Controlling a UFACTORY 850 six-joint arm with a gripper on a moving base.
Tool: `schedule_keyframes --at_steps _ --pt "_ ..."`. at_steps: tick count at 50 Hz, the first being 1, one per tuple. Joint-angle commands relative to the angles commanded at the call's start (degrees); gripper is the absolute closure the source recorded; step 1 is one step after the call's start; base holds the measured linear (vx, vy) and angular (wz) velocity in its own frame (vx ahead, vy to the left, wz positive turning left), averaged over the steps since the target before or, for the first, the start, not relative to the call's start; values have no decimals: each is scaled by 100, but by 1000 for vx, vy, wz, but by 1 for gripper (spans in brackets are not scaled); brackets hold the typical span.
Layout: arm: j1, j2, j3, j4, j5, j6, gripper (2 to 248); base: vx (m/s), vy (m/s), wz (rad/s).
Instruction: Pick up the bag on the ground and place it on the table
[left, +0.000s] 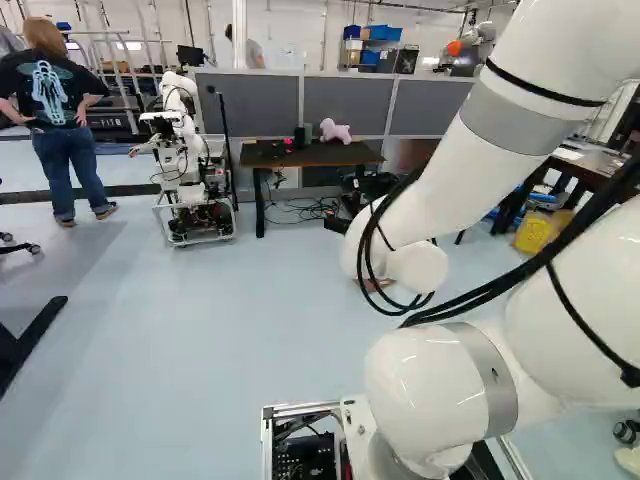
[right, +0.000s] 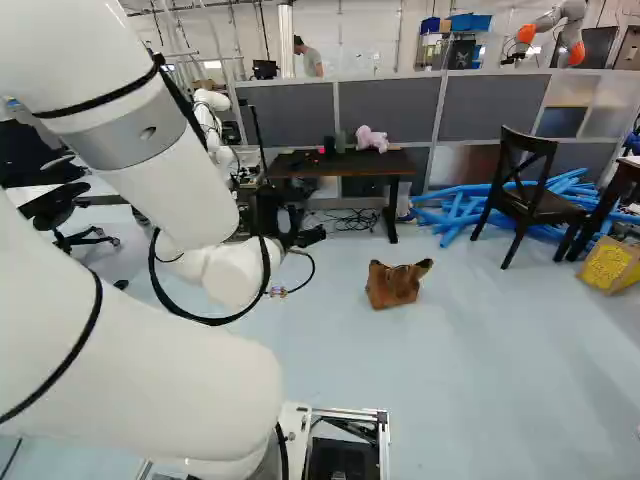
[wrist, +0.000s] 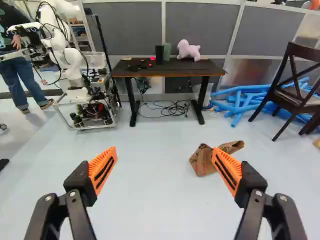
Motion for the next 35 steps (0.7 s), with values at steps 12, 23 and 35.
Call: schedule_keyframes --at_steps 12,23,35 --pt "0 0 0 0 0 0 3 0 0 0" --pt "0 0 0 0 0 0 3 0 0 0" --pt "0 0 0 0 0 0 3 2 0 0"
